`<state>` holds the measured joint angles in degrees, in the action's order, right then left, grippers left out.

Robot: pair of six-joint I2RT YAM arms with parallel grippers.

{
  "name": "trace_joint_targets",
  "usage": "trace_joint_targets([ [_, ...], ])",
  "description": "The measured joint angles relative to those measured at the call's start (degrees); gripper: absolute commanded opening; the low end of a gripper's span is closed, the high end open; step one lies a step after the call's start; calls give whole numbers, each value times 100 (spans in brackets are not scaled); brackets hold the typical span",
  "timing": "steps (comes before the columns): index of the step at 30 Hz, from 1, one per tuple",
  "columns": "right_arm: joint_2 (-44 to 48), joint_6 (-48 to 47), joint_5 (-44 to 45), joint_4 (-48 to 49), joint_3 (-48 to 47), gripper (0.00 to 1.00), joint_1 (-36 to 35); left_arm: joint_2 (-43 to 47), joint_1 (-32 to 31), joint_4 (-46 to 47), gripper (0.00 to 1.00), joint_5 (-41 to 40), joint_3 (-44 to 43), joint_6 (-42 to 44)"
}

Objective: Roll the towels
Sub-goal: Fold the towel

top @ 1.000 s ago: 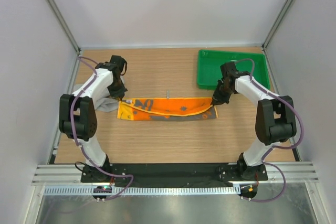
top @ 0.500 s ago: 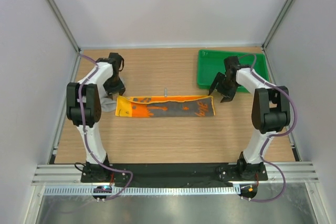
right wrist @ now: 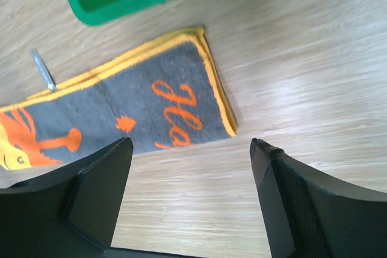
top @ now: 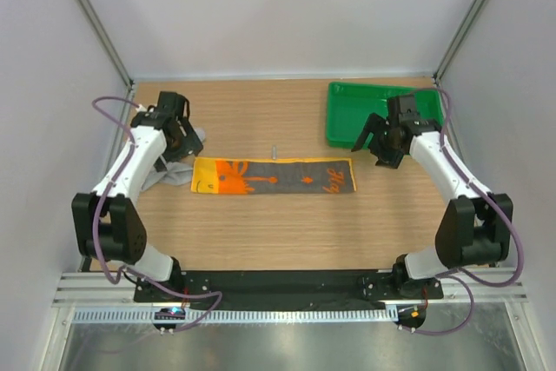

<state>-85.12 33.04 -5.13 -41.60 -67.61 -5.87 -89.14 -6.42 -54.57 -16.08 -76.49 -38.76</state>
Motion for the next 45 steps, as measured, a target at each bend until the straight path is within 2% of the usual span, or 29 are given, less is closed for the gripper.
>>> trace_joint_targets([
  [4, 374, -2, -328, 223, 898, 80, 0, 525, -227, 168, 88, 70, 1051, -146],
  [9, 85, 0, -660, 461, 1574, 78, 0, 518, -400, 511, 87, 278, 1867, -269],
  [12, -87, -2, -732, 579, 1685, 75, 0, 426, -400, 664, 87, 275, 1982, -291],
  [21, -656, 4, -839, 1119, 1696, 56, 0, 59, -400, 1115, 88, 243, 2044, -315],
  [27, -820, 7, -911, 1294, 1711, 29, 0, -59, -400, 1161, 86, 87, 2092, -372],
  [28, -844, 7, -918, 1307, 1714, 21, 0, -66, -400, 1158, 86, 63, 2100, -391],
  [30, -866, -2, -901, 1320, 1716, 16, 0, -79, -400, 1158, 84, 28, 2114, -431],
  [31, -872, 0, -898, 1322, 1716, 10, 0, -81, -400, 1158, 83, 9, 2118, -435],
  [34, -870, -7, -855, 1305, 1716, 1, 0, -94, -400, 1158, 76, -4, 2122, -442],
  [37, -772, -37, -726, 1161, 1716, 1, -2, -98, -400, 1158, 67, -7, 2131, -450],
  [45, 317, -107, -20, 74, 1202, 1, -98, -15, -634, 1027, 63, -44, 2297, -468],
])
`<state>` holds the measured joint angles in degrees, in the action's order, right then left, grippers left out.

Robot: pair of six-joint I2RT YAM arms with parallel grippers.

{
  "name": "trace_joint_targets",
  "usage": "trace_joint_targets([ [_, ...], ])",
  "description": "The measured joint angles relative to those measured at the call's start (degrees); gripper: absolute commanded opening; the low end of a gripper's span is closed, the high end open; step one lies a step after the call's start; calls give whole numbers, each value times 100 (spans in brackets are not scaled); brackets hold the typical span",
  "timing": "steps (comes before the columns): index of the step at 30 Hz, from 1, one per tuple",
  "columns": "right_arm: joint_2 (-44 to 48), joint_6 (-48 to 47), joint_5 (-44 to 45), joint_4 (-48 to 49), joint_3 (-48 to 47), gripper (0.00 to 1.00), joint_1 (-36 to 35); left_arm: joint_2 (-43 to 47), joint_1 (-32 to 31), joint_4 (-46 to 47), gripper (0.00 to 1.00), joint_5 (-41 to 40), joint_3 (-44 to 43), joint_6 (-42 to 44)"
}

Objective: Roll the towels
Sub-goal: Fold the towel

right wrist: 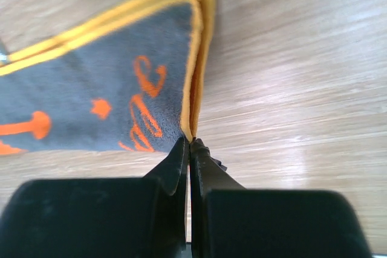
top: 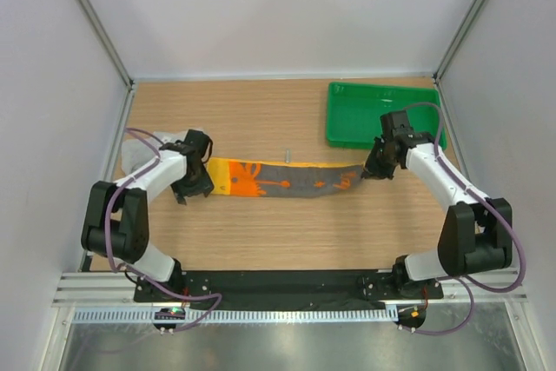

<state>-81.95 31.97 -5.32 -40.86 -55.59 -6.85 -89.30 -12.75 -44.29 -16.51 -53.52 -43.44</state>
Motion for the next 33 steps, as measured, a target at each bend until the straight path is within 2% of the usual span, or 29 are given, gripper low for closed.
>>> trace_joint_targets([
  [4, 90, -24, 304, -356, -739, 1, -549, 297, -262, -234, 70, 0, -46, -7],
  [9, -205, -9, 634, -691, -1788, 1, -1727, 1071, -393, -748, 77, -15, -525, 131],
  [14, -1075, 50, 822, -879, -3029, 1, -2616, 1888, -393, -1025, 82, -120, -925, 498],
  [20, -2293, 157, 1012, -1156, -4610, 1, -3506, 2474, -323, -1049, 84, -164, -715, 868],
  [28, -3600, 291, 1056, -1419, -6301, 1, -4291, 2664, -136, -951, 86, -149, -402, 1115],
  [33, -4232, 389, 1049, -1447, -6983, 1, -4570, 2706, -22, -887, 86, -149, -389, 1134],
])
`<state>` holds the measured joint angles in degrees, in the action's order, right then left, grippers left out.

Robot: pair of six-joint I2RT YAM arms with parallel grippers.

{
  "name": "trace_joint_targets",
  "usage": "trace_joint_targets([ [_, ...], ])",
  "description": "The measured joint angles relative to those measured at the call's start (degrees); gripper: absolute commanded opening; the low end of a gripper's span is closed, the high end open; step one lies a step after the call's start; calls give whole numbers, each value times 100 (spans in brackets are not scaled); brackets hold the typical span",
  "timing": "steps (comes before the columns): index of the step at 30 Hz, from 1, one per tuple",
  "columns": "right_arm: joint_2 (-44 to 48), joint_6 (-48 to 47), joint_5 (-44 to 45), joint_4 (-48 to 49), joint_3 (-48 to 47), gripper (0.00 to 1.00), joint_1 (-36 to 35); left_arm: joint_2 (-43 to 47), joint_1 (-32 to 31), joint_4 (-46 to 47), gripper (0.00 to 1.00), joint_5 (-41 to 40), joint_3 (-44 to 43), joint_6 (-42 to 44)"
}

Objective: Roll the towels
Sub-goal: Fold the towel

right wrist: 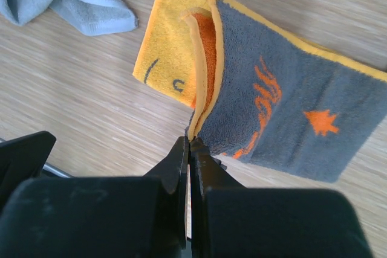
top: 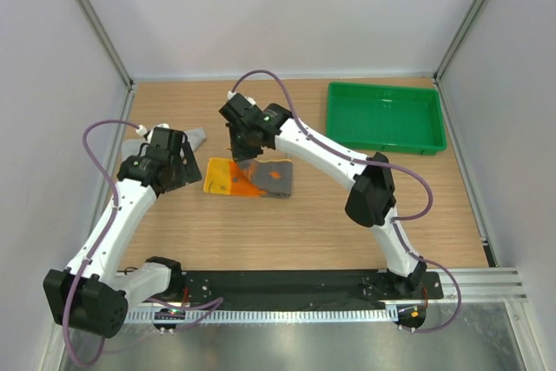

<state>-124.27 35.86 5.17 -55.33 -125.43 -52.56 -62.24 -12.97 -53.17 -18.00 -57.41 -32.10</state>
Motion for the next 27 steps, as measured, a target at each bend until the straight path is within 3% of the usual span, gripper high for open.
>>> trace_joint_targets([
  [9, -699, 177, -199, 225, -262, 1, -243, 17, 4, 20, 86, 0, 42, 0],
  [17, -973, 326, -608, 1172, -177, 2, -369, 31, 4, 17, 86, -26, 57, -2],
  [20, -1056, 450, -866, 1738, 55, 17, -391, 31, 4, 17, 86, -55, 57, -11],
  [21, -1104, 507, -973, 1923, 146, 35, -398, 31, 4, 17, 86, -63, 57, -15],
  [23, -1250, 608, -1158, 2216, 275, 52, -398, 31, 4, 17, 86, -85, 57, -22],
  [27, -1556, 704, -1351, 2472, 356, 72, -398, 31, 4, 17, 86, -151, 57, -24],
])
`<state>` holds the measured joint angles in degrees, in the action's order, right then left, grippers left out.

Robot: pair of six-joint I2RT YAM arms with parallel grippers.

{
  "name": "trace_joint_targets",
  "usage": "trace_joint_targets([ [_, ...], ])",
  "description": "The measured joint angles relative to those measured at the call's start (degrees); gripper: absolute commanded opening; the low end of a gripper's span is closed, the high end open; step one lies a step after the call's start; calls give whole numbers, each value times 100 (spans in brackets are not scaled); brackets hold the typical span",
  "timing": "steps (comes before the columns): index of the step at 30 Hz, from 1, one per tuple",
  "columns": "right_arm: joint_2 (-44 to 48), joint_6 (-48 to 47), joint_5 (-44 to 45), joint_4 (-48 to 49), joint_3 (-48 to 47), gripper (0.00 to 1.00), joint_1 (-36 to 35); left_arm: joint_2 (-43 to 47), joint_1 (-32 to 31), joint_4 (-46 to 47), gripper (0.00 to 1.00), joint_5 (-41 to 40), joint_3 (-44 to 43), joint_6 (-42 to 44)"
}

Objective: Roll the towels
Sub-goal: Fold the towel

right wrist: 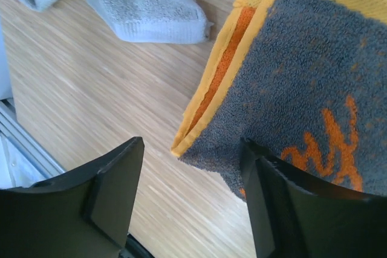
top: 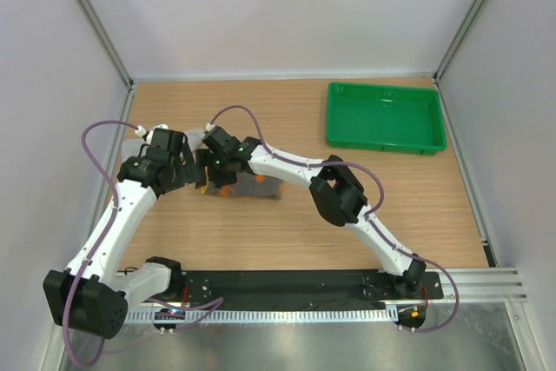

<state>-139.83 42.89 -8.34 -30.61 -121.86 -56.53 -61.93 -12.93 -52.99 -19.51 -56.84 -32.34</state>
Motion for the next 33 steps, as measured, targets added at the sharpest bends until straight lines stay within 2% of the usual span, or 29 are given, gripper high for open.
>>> trace_joint_targets([
  [8, 31, -70, -92, 197, 70, 100, 4, 0, 0, -2, 86, -52, 0, -17],
  [15, 855, -286, -221, 205, 396, 99, 210, -2, -13, 83, 85, -177, 7, -15],
  [20, 2334, -282, -302, 619, 1943, 94, 896, -22, -337, 87, 84, -61, 42, -15],
  [24, 3320, -374, -225, 699, 3281, 81, 1683, -79, -542, 87, 84, 13, 42, -13],
  [25, 3458, -402, -177, 680, 3530, 72, 1836, -90, -566, 87, 84, 26, 42, -13],
  [26, 3547, -437, -131, 673, 3762, 69, 1937, -105, -605, 87, 84, 46, 44, -13],
  [33, 3670, -538, -81, 647, 4898, 64, 1777, -142, -981, 87, 84, 66, 44, -15],
])
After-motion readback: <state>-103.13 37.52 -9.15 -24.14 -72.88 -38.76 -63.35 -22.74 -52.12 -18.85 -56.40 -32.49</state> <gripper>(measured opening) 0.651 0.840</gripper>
